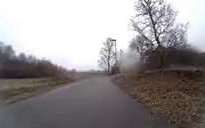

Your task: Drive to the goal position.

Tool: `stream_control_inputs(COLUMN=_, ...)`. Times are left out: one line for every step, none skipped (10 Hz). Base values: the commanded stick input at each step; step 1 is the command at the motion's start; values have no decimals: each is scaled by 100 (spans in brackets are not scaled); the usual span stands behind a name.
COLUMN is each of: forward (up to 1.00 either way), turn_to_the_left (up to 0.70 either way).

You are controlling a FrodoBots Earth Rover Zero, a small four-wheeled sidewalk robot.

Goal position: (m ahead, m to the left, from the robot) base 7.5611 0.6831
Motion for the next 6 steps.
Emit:
stream_control_inputs(forward=70, turn_to_the_left=0)
stream_control_inputs(forward=70, turn_to_the_left=0)
stream_control_inputs(forward=70, turn_to_the_left=0)
stream_control_inputs(forward=70, turn_to_the_left=0)
stream_control_inputs(forward=70, turn_to_the_left=0)
stream_control_inputs(forward=70, turn_to_the_left=0)
